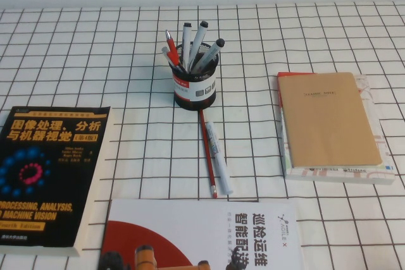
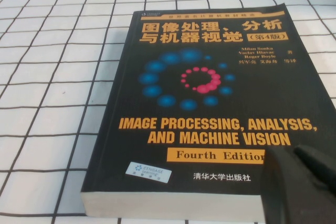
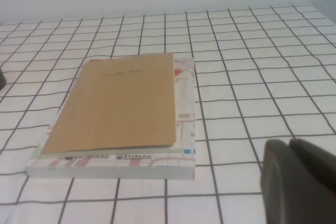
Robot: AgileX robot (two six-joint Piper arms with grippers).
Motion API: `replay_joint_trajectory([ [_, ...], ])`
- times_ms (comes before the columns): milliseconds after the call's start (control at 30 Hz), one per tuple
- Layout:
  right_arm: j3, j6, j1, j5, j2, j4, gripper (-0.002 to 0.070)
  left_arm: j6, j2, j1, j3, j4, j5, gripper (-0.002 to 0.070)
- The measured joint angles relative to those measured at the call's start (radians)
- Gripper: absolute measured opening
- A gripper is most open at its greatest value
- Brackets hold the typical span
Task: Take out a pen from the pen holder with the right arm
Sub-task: 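Take a marker out of the pen holder and lay it on the table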
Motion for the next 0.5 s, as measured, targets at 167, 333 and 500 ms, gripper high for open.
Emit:
replay_joint_trajectory([
  [167,0.0,0.0,0.022,0.088,-0.054,-0.005,-0.0015,0.0,0.0,0.0,0.0,0.0,0.0,-0.0003],
  [333,0.002,0.0,0.024,0.115,-0.054,-0.005,-0.0015,0.0,0.0,0.0,0.0,0.0,0.0,-0.0003],
  [500,0.002,-0.048,0.024,0.144,-0.054,-0.007,-0.0015,0.0,0.0,0.0,0.0,0.0,0.0,-0.0003],
])
